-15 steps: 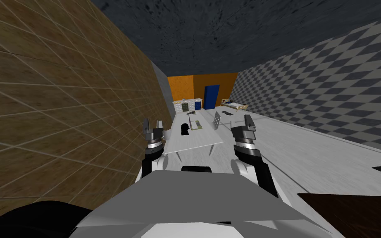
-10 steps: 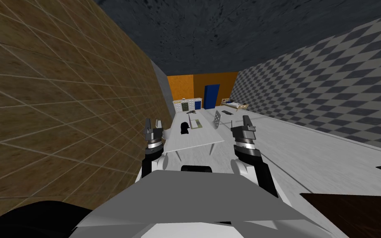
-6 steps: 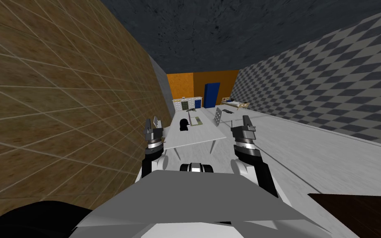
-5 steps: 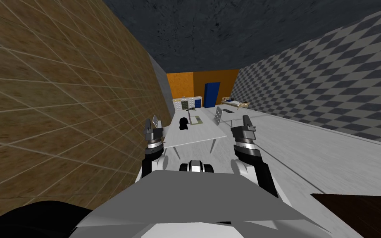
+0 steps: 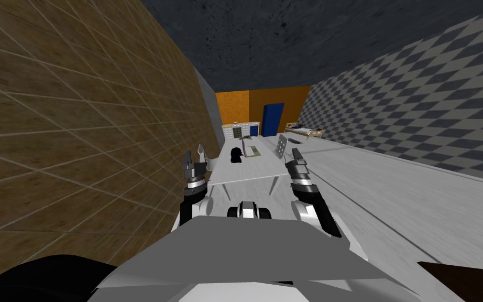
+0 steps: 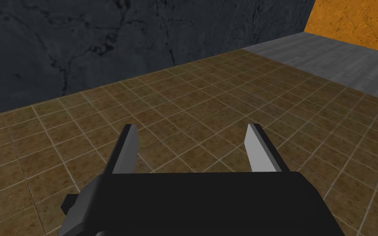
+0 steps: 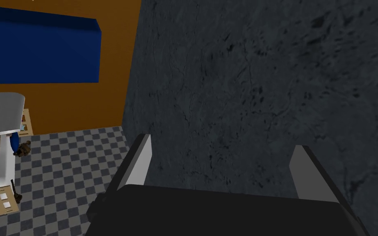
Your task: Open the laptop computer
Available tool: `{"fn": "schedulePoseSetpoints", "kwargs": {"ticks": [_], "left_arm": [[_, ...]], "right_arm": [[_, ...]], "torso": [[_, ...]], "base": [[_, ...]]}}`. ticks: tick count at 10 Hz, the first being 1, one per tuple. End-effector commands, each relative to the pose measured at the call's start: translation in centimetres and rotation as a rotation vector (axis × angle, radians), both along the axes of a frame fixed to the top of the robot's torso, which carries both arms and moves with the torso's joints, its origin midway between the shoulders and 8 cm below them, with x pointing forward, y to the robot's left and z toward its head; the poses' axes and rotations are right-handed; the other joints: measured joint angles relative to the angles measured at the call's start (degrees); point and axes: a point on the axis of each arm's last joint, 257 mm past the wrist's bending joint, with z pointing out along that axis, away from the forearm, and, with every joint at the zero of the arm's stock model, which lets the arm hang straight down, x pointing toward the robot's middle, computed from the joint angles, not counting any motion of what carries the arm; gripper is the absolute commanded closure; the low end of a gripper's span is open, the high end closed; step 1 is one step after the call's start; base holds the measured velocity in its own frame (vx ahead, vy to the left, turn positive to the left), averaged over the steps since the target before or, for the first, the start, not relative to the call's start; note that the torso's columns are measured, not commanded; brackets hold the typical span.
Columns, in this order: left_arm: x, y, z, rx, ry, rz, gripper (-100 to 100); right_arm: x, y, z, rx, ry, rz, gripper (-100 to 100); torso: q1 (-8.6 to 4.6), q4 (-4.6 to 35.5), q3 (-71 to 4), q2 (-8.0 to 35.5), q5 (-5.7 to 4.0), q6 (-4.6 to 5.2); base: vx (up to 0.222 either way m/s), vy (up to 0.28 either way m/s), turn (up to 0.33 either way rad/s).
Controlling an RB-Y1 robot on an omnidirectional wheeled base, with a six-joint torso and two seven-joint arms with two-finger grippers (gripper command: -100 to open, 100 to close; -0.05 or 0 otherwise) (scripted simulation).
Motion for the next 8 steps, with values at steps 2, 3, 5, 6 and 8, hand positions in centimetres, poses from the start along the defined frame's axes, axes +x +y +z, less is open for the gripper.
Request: {"fn": "schedulePoseSetpoints", "kwargs": {"ticks": [2,3,5,6,8], "left_arm": [[0.0,0.0,0.0,0.0,0.0,0.0,0],[0.0,0.0,0.0,0.0,0.0,0.0,0],[0.0,0.0,0.0,0.0,0.0,0.0,0],[0.0,0.0,0.0,0.0,0.0,0.0,0],[0.0,0.0,0.0,0.0,0.0,0.0,0]], "right_arm": [[2.4,1.5,-2.8,-0.125,0.073,0.009,-100],[3.3,2.1,-4.0,-0.18,0.101,0.011,-100],[4.2,2.7,-5.2,-0.238,0.13,0.011,-100],[5.1,3.1,-6.5,-0.298,0.158,0.011,-100],[6.0,3.6,-7.8,-0.369,0.185,0.008,-100]], "torso": [[-0.01,0.01,0.01,0.01,0.0,-0.01],[-0.08,0.01,0.01,0.03,-0.02,0.03],[-0.05,0.02,0.02,0.03,-0.01,0.01],[-0.01,0.01,0.01,0.02,-0.01,-0.02],[0.1,0.0,-0.01,-0.01,0.03,-0.01]], "base": [[0.003,0.041,0.116],[-0.003,0.037,0.084],[-0.006,0.03,0.086],[-0.003,0.059,0.179],[0.004,0.062,0.122]]}}
